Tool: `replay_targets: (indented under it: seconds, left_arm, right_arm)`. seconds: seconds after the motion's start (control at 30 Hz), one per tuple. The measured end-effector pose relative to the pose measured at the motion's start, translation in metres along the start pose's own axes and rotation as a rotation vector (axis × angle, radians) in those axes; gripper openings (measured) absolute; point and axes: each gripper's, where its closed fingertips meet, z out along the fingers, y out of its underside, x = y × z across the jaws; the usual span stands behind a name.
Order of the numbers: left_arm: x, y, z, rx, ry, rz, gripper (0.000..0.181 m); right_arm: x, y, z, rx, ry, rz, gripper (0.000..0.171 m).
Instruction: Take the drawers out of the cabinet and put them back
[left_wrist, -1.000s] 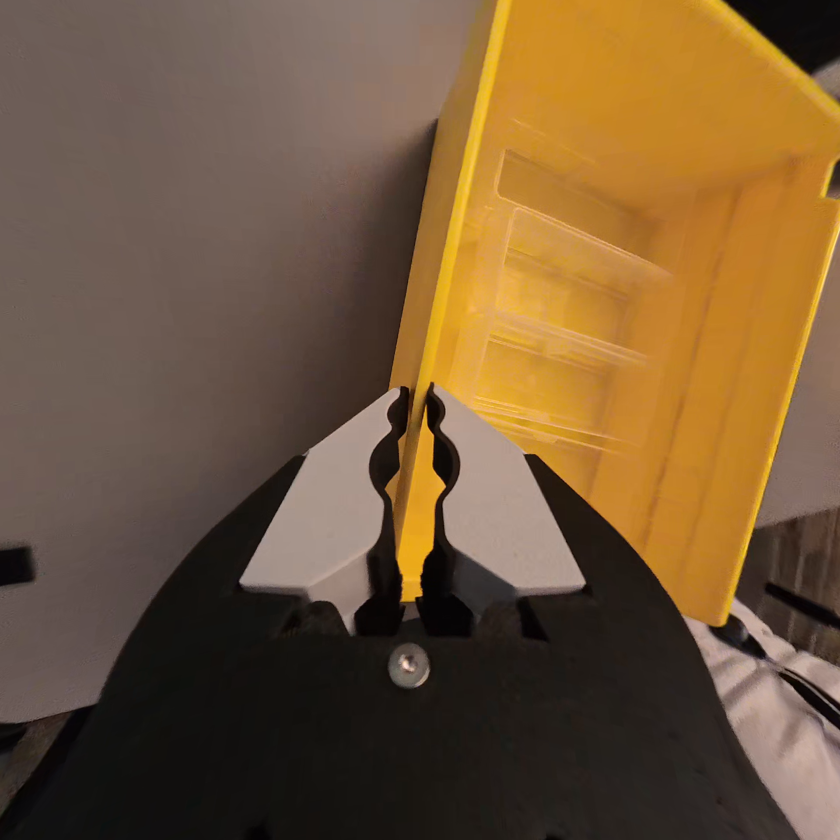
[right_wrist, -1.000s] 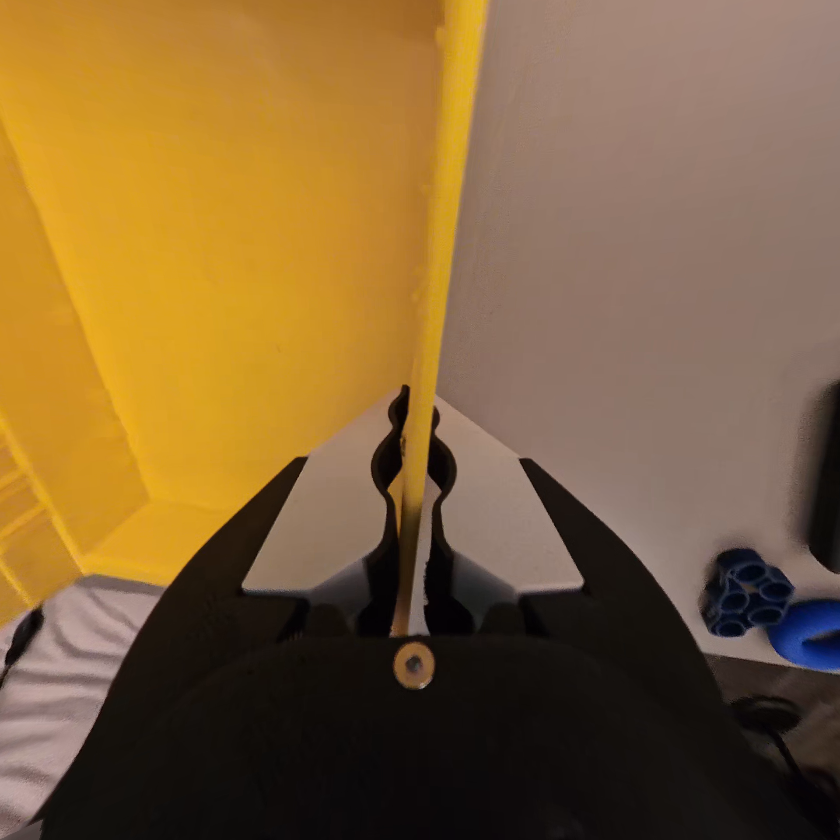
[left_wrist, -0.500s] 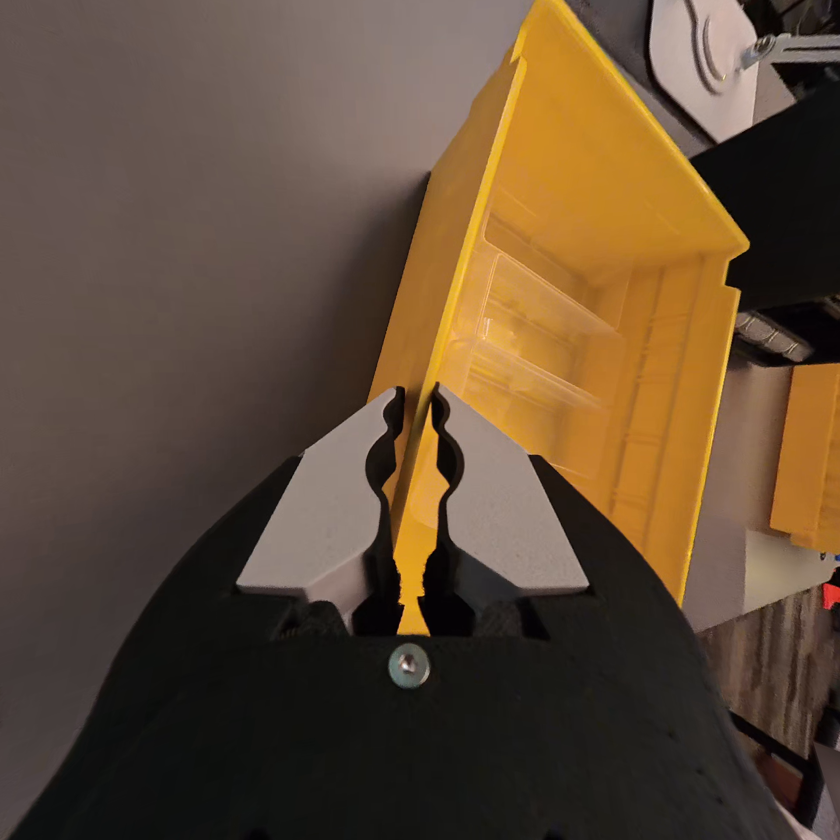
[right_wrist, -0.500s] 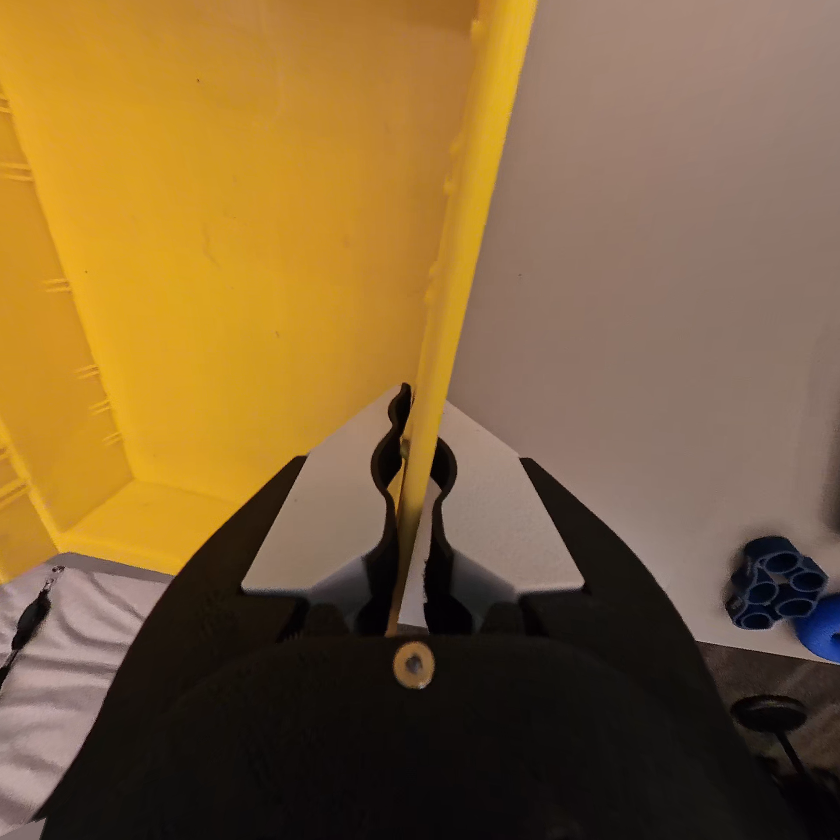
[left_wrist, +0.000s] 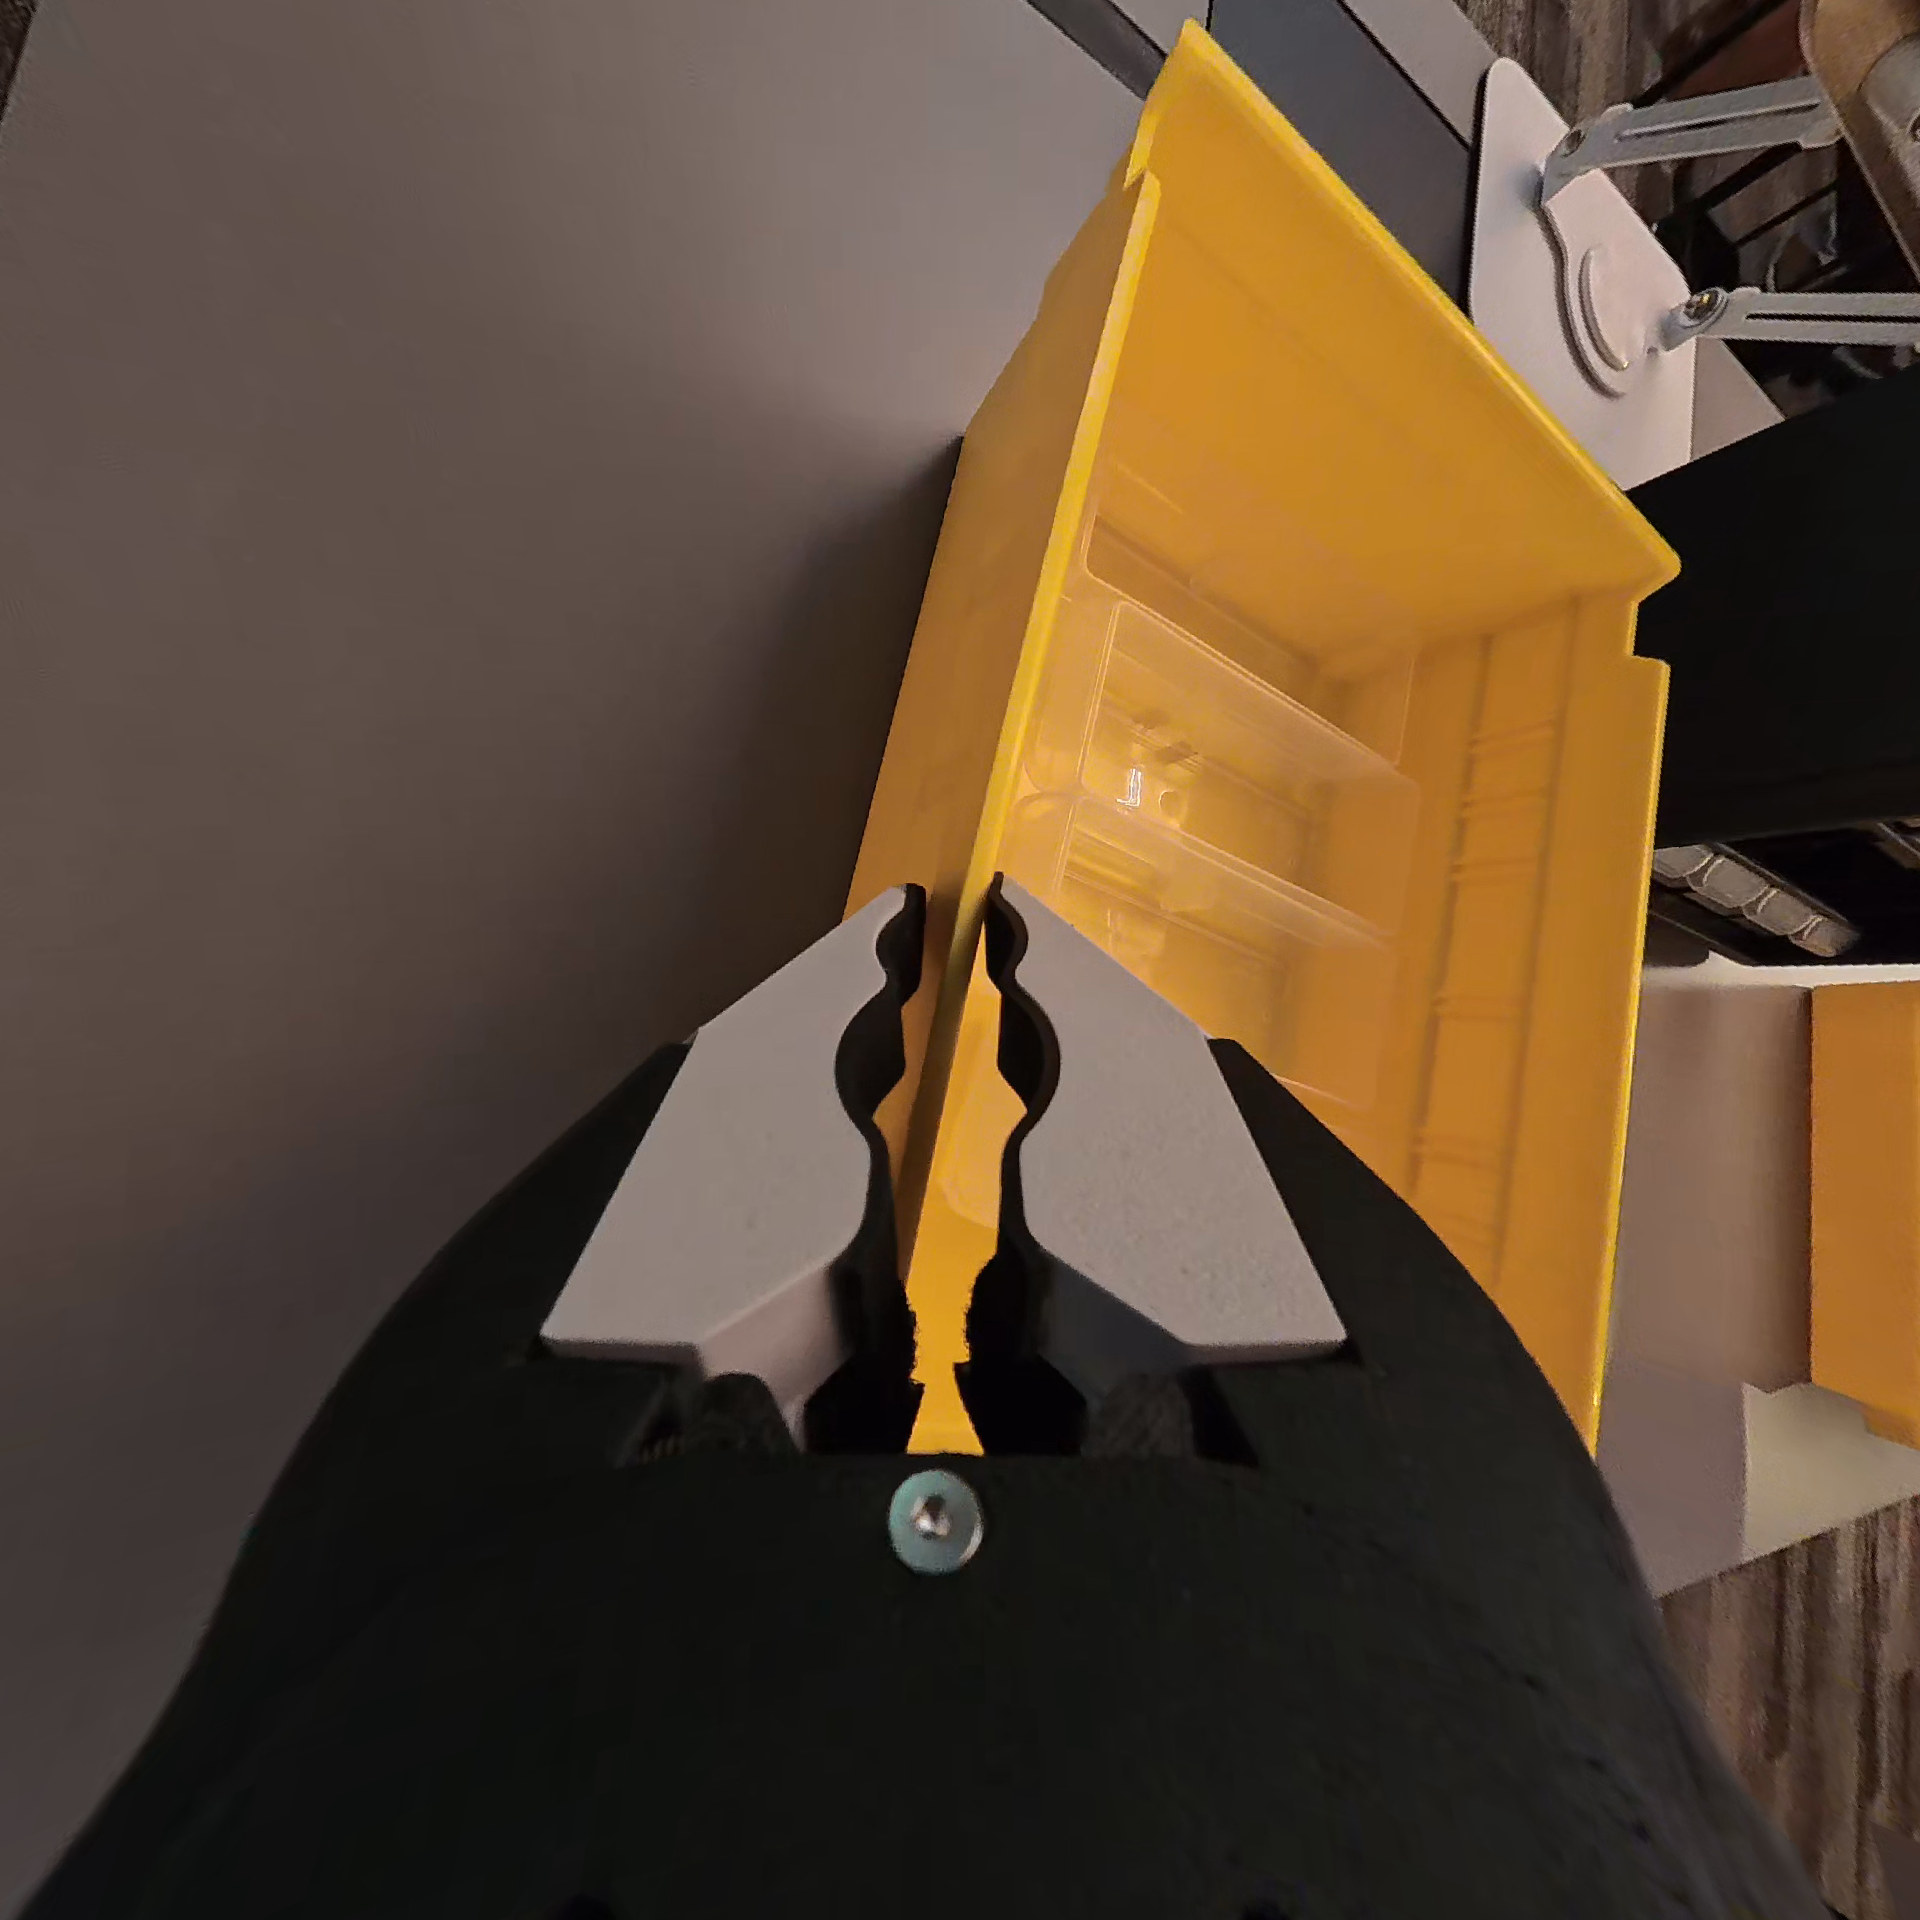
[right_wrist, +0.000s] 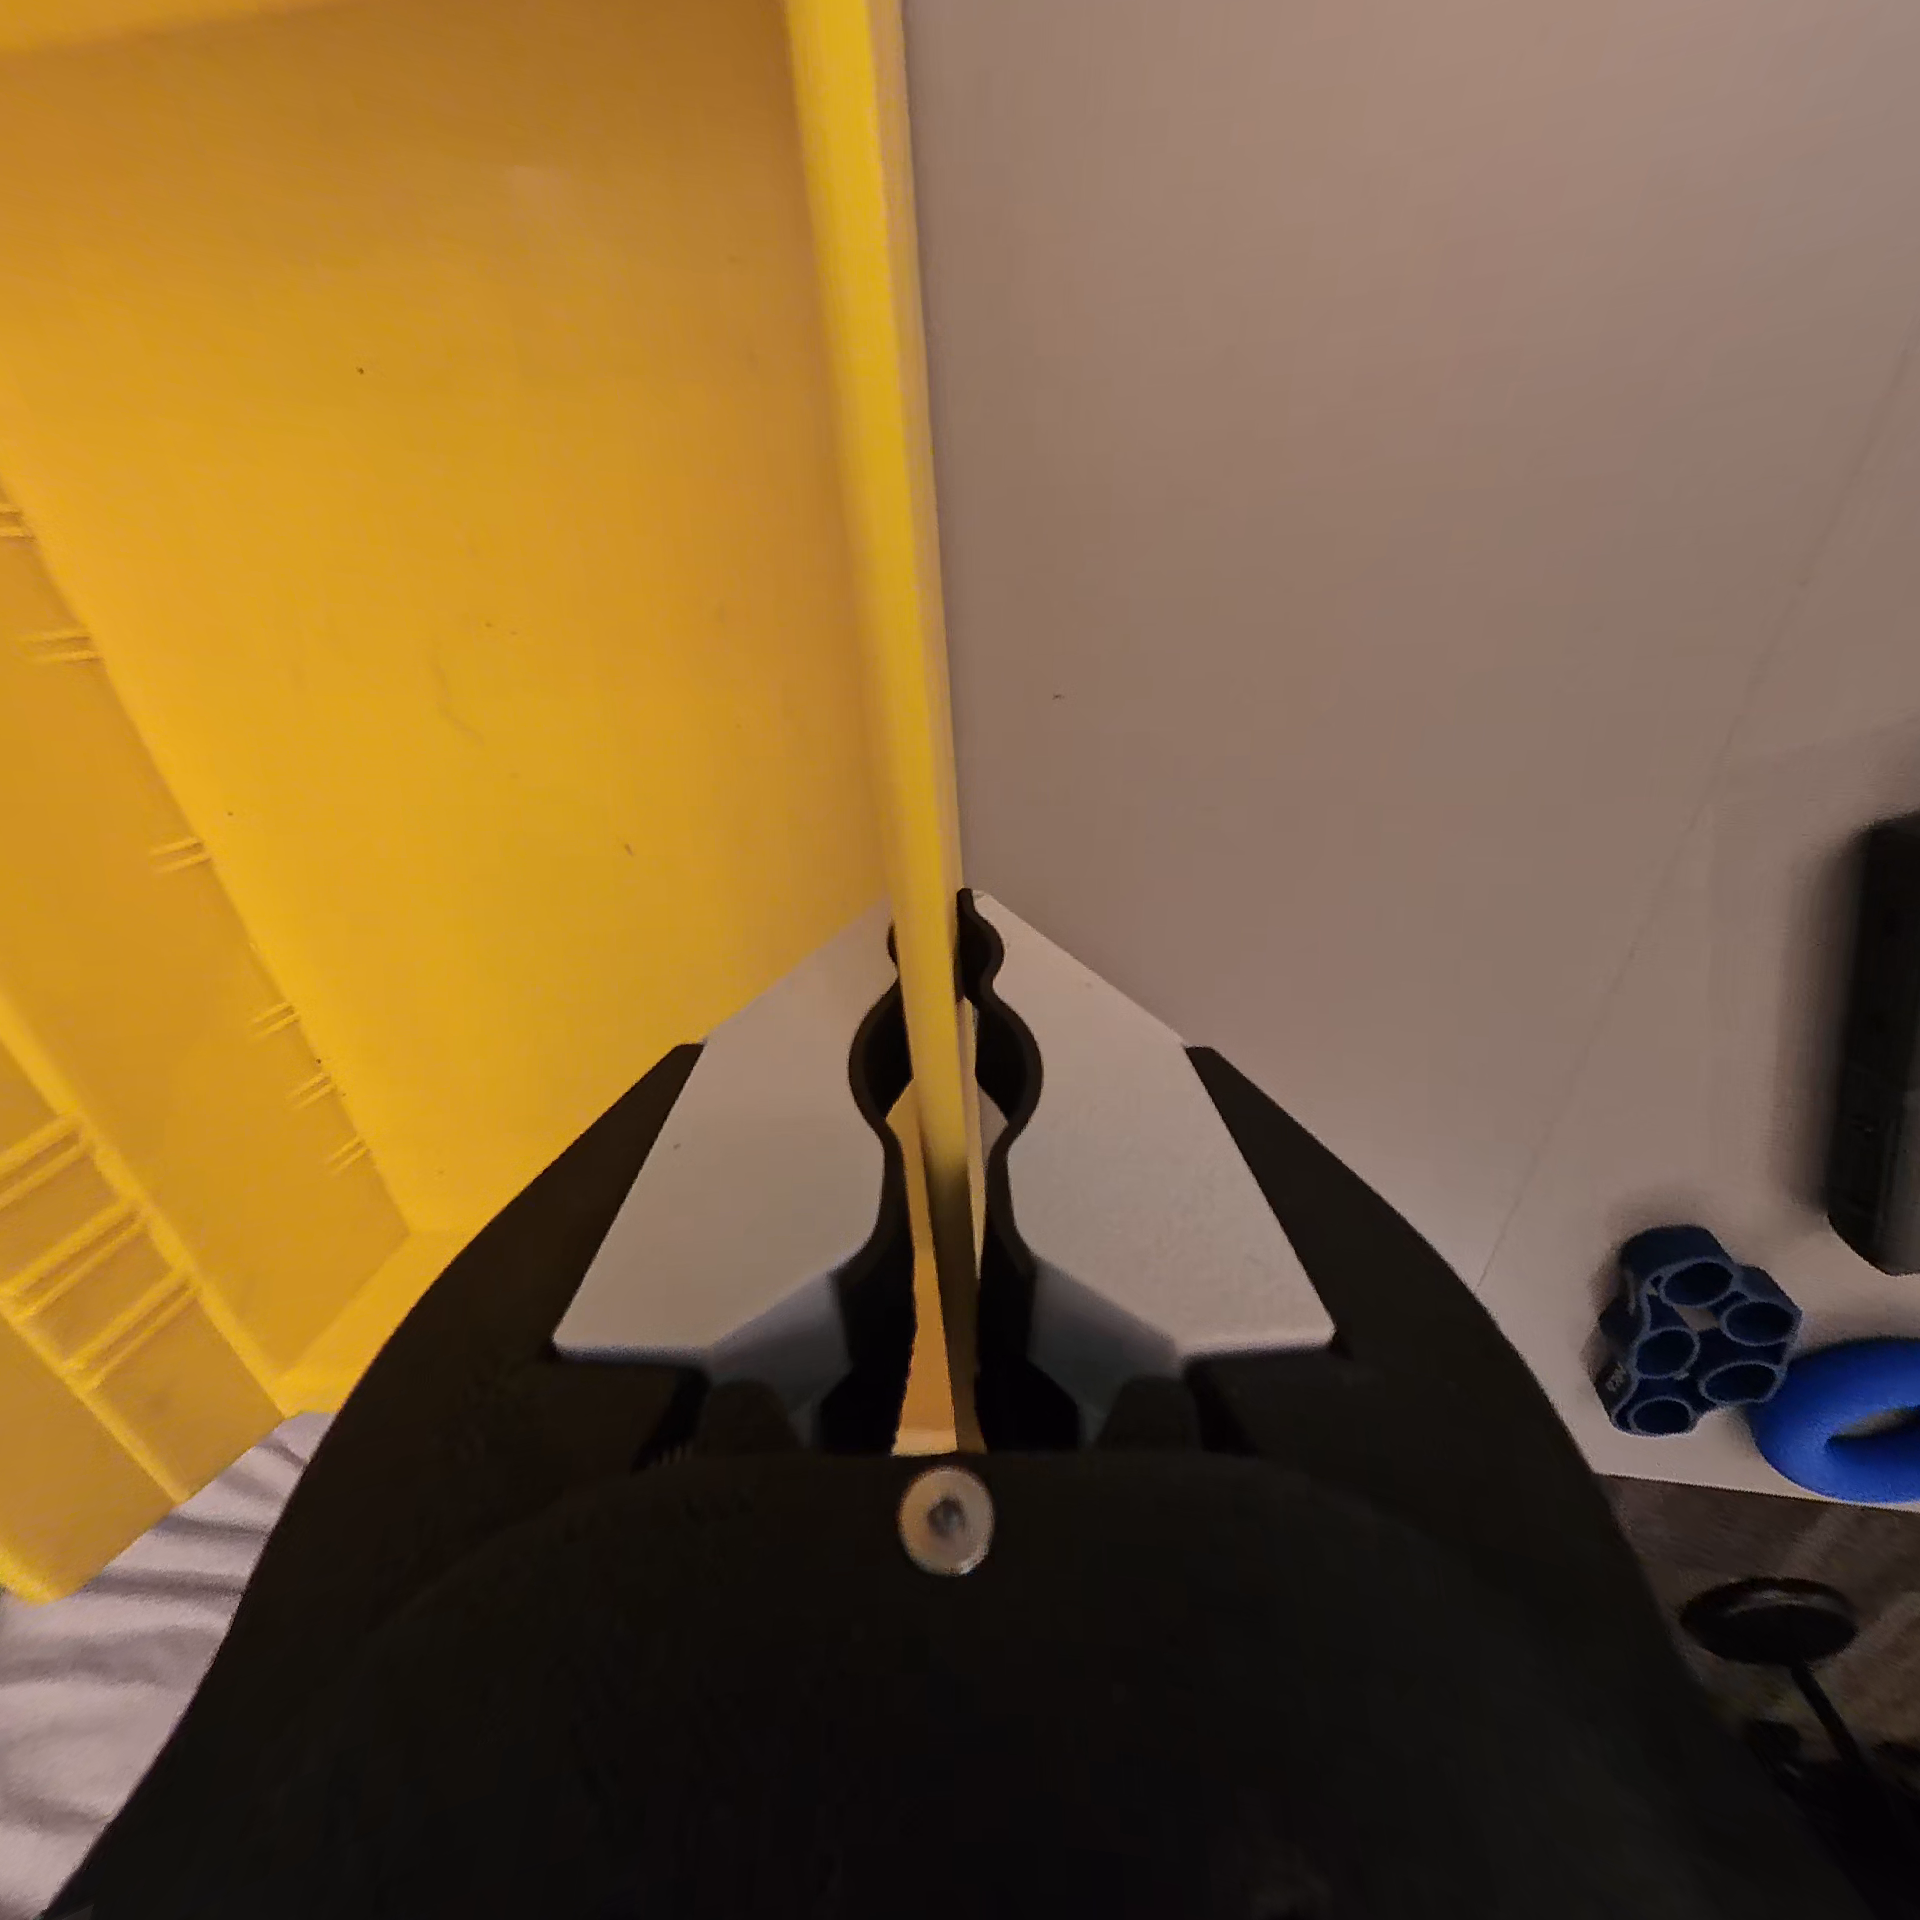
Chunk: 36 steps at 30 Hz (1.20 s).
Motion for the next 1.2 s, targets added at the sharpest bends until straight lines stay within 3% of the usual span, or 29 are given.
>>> replay_targets:
  seconds: [0.97, 1.1, 1.2]
  left_arm:
    - [-0.012, 0.003, -0.015, 0.117, 0.016, -0.036, 0.01]
    - [0.005, -0.01, -0.038, 0.245, 0.069, 0.15, 0.024]
    - [0.046, -0.017, -0.082, 0.425, 0.119, 0.479, 0.037]
  right_arm:
    - [0.016, -0.007, -0.001, 0.09, 0.036, 0.06, 0.005]
    - [0.021, -0.017, -0.021, 0.206, 0.089, 0.018, 0.028]
    - [0.026, -0.036, -0.069, 0.402, 0.198, -0.025, 0.035]
